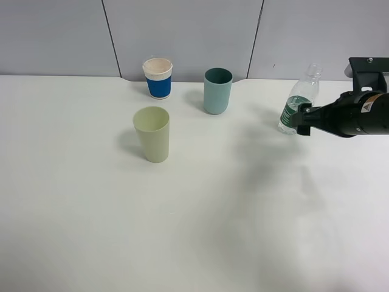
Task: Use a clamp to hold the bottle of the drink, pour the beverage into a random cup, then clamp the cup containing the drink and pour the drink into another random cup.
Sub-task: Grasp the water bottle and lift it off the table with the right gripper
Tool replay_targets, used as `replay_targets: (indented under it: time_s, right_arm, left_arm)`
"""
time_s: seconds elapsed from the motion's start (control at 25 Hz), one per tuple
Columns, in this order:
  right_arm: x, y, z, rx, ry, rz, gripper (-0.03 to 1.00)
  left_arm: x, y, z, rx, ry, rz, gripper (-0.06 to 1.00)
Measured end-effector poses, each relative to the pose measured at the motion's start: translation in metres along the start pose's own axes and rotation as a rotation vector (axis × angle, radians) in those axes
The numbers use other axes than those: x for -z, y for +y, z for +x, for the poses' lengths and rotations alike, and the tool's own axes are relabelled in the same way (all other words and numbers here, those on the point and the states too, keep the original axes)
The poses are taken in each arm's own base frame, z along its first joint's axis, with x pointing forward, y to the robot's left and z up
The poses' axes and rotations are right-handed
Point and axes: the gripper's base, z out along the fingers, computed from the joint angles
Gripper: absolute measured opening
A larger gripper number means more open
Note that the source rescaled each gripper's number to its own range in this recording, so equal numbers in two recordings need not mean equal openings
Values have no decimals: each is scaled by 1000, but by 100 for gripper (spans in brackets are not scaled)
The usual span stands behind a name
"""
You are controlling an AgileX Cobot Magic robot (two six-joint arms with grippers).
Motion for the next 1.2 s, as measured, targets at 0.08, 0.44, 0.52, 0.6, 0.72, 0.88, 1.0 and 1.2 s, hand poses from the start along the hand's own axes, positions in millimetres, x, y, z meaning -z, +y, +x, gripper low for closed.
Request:
replay_targets:
  time_s: [0.08, 0.44, 0.52, 0.6, 0.72, 0.88, 1.0, 1.2]
  right_arm:
    - [-5, 0, 1, 12, -5, -2, 100]
    - [-25, 1, 5, 77, -52, -16, 100]
    - [-31, 1, 8, 97, -49, -17, 100]
    - [-36, 1, 10, 124, -48, -18, 100]
    - [-44, -1, 15, 143, -47, -8, 100]
    - [-51, -9, 19, 121, -42, 28, 100]
    - [-52, -15, 18, 101, -60, 50, 100]
    - [-54, -17, 10, 107, -167, 62, 100]
  left_arm:
    - [0, 0, 0, 0, 0, 0, 100]
    - [0, 0, 0, 0, 0, 0, 100]
    - [0, 0, 0, 0, 0, 0, 100]
    - [0, 0, 0, 0, 0, 0, 100]
    - [0, 0, 0, 0, 0, 0, 100]
    - [0, 0, 0, 0, 0, 0, 100]
    - [0, 0, 0, 0, 0, 0, 100]
    - [0, 0, 0, 0, 0, 0, 100]
